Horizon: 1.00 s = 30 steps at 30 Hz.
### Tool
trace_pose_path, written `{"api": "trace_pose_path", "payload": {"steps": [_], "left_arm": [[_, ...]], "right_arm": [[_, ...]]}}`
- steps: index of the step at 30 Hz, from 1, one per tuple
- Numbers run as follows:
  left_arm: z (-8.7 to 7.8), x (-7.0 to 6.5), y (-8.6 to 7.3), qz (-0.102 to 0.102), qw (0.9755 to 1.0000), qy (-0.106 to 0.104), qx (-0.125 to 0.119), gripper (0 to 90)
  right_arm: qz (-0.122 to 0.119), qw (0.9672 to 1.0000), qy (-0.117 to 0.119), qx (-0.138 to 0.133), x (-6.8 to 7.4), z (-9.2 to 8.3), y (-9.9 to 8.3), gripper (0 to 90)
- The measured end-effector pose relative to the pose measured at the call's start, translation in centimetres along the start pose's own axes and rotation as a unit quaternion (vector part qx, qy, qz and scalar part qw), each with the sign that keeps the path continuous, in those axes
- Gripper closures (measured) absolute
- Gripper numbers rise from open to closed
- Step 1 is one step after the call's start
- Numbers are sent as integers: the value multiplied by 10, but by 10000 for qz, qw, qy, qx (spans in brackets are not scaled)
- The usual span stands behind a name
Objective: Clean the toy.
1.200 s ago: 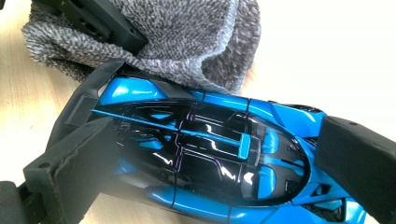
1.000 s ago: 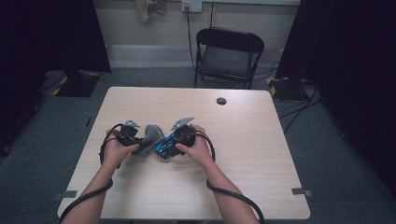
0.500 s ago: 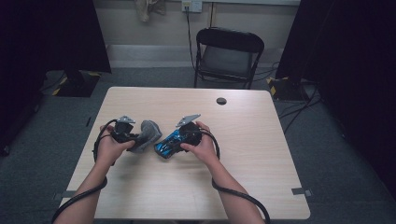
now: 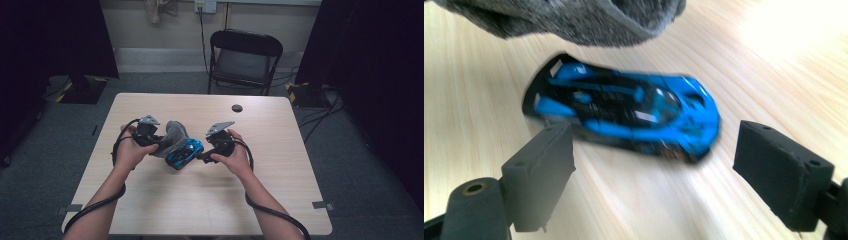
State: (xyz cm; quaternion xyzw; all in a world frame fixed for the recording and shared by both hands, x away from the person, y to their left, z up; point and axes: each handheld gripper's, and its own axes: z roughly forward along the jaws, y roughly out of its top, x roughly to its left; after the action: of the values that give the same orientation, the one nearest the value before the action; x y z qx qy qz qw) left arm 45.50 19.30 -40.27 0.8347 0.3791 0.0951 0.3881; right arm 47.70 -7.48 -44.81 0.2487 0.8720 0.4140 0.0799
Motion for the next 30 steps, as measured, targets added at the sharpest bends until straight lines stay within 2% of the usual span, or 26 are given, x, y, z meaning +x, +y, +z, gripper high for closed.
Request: {"api": "trace_pose_path", "payload": {"steps": [4,9,17,25,30], "left_arm": [[11,-19,10,216,9997,-141,37,741],[27,-39,18,324,9988,-351,61,741],[57,-67,24,392,9973,-601,131,741],[90,-93,26,463,9953,-814,265,741],[105,-107,27,517,9946,-850,308,741]], "right_arm": [[-32,9999,-81,97,-6,-15,-13,156],[4,9997,-143,218,-13,-29,-28,163],[172,9994,-231,177,-24,-51,-45,164],[209,9991,-302,200,-35,-76,-58,163],[252,9987,-366,263,-39,-87,-64,161]]}}
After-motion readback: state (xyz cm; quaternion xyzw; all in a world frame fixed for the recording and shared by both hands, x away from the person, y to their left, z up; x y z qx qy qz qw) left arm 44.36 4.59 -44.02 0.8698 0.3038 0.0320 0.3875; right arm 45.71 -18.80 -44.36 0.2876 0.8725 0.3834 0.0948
